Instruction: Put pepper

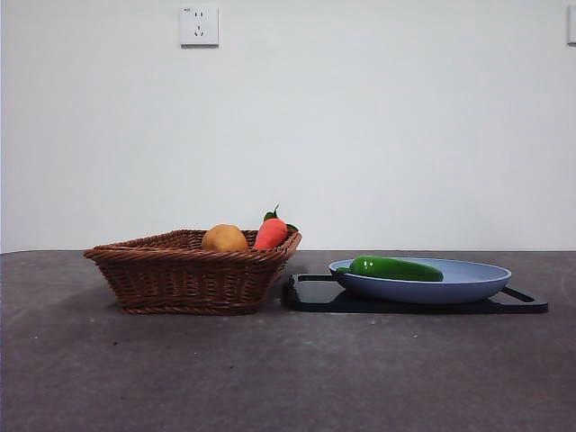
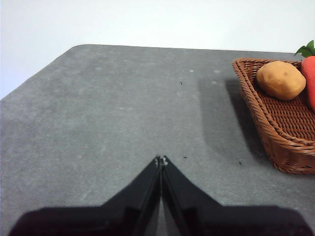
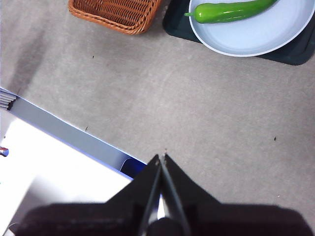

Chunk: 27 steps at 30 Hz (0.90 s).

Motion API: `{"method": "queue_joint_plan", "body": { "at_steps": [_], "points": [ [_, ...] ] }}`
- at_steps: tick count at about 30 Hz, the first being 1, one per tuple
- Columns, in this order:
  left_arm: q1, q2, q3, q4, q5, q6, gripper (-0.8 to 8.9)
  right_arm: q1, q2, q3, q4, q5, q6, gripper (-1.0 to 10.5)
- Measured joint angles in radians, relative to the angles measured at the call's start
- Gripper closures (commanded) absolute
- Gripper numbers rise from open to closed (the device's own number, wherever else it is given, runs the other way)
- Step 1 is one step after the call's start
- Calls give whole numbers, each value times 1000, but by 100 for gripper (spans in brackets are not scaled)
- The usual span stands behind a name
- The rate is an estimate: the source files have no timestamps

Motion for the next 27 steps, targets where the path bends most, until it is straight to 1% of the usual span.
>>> {"method": "queue_joint_plan", "body": {
  "at_steps": [13, 17, 19, 22, 27],
  "points": [
    [0, 0, 0, 0, 0, 0, 805, 0, 0, 0, 0, 0, 0, 936],
    [0, 0, 0, 0, 0, 0, 805, -25, -9, 0, 23, 3, -29, 936],
    [0, 0, 0, 0, 0, 0, 805, -68, -40, -4, 111, 0, -37, 936],
    [0, 0, 0, 0, 0, 0, 805, -131, -129, -51, 296, 0, -28, 936],
    [0, 0, 0, 0, 0, 0, 805, -209, -312, -247, 593, 0, 0, 936]
  ]
}}
